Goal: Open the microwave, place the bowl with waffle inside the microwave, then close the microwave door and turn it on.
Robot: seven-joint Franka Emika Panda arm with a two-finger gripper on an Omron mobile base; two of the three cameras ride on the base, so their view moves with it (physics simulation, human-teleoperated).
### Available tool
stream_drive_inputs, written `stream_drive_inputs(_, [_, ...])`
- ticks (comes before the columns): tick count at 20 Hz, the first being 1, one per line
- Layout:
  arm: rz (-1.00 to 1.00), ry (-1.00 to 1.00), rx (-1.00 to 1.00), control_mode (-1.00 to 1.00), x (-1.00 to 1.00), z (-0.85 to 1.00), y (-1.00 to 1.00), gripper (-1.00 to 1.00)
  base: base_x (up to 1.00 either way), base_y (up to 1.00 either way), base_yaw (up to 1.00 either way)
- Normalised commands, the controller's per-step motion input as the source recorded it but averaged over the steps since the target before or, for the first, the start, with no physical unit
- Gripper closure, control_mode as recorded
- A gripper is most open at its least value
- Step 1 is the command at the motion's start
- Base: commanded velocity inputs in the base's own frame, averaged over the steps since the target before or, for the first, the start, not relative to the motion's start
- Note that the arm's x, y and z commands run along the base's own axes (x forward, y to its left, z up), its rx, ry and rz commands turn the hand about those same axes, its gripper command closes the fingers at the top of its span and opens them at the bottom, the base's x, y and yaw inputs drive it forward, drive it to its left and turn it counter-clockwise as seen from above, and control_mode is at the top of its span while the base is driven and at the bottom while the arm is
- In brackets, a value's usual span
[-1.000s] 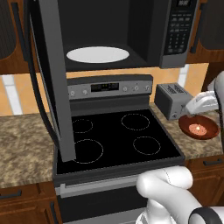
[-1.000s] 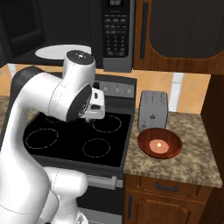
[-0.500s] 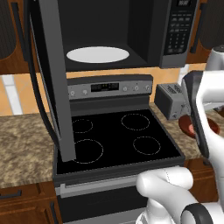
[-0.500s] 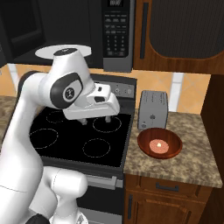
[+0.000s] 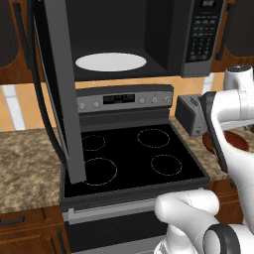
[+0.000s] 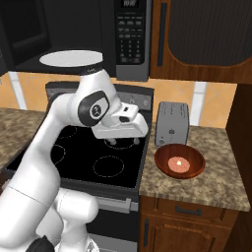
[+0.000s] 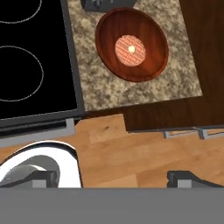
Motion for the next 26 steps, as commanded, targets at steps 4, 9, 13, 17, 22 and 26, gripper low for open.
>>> stream_drive_inputs(4, [-0.01, 0.0, 0.0, -1.0, 0.35, -0.31, -0.12, -1.0, 0.0, 0.0, 0.0])
stream_drive_inputs(9, [0.0, 0.0, 0.0, -1.0, 0.4, -0.56, -0.17, -1.0, 0.0, 0.0, 0.0])
stream_drive_inputs(13, [0.0, -0.01, 0.0, -1.0, 0.55, -0.62, -0.16, -1.0, 0.0, 0.0, 0.0])
stream_drive_inputs(17, [0.0, -0.01, -0.02, -1.0, 0.48, -0.57, -0.16, -1.0, 0.0, 0.0, 0.0])
stream_drive_inputs(22, [0.0, -0.01, -0.06, -1.0, 0.44, -0.54, -0.21, -1.0, 0.0, 0.0, 0.0])
stream_drive_inputs(26, [0.0, 0.0, -0.07, -1.0, 0.42, -0.31, -0.25, -1.0, 0.0, 0.0, 0.0])
